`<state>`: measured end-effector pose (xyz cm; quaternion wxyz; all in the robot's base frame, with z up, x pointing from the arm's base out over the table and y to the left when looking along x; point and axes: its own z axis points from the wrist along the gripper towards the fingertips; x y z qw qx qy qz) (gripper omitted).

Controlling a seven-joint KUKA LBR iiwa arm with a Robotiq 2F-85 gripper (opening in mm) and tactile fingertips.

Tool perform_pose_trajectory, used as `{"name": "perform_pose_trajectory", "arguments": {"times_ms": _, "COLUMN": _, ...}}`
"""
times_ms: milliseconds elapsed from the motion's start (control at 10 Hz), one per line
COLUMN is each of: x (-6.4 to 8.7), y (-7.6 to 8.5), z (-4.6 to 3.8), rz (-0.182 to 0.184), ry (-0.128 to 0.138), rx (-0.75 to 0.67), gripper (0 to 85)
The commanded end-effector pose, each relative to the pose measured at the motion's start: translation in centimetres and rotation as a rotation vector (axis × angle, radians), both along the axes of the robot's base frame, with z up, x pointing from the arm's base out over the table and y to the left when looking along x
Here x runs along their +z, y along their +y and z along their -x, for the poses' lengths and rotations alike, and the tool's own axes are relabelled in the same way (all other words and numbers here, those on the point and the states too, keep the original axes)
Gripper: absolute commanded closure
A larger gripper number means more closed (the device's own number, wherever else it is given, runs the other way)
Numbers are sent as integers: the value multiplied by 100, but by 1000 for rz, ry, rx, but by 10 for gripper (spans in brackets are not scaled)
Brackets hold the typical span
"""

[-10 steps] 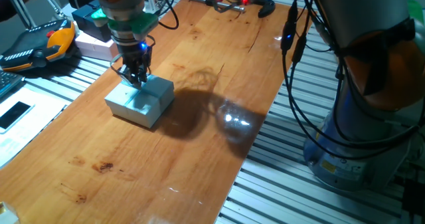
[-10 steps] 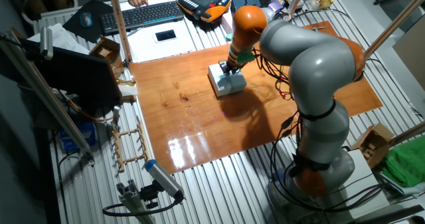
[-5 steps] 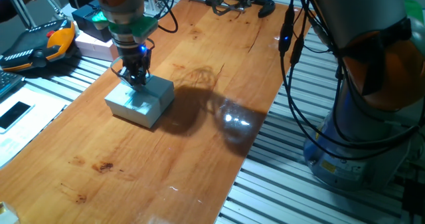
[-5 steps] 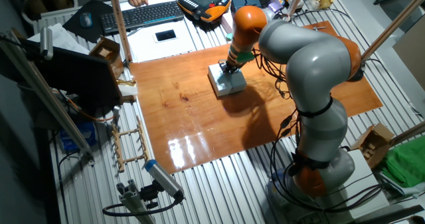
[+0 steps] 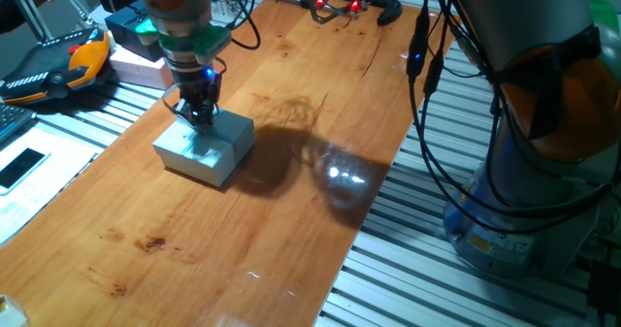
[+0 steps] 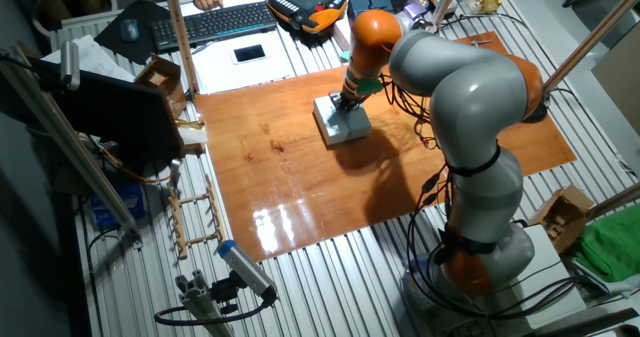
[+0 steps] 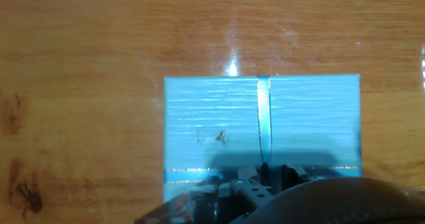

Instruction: Take everything out of the gift box

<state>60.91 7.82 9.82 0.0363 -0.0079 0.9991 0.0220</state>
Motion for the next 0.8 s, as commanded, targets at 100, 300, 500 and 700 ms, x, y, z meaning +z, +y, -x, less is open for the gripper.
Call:
{"name": "perform_pose_trajectory", "arguments": {"times_ms": 100, "x": -20, "y": 0, "z": 4, "rz": -3, "ry": 0, "rx": 0, "gripper": 600}}
{"name": "perform_pose_trajectory", "arguments": {"times_ms": 300, "x": -27, "y": 5, "z": 7, "rz": -3, "ry": 0, "rx": 0, "gripper": 633}}
{"name": "perform_pose_trajectory", "arguments": {"times_ms": 500, "x": -28, "y": 5, "z": 6, "rz": -1, "ry": 0, "rx": 6, "gripper": 773}}
{"name": "perform_pose_trajectory", "arguments": {"times_ms": 700, "x": -35, "y": 10, "z": 10, "rz": -2, "ry": -4, "rx": 11, "gripper": 840}}
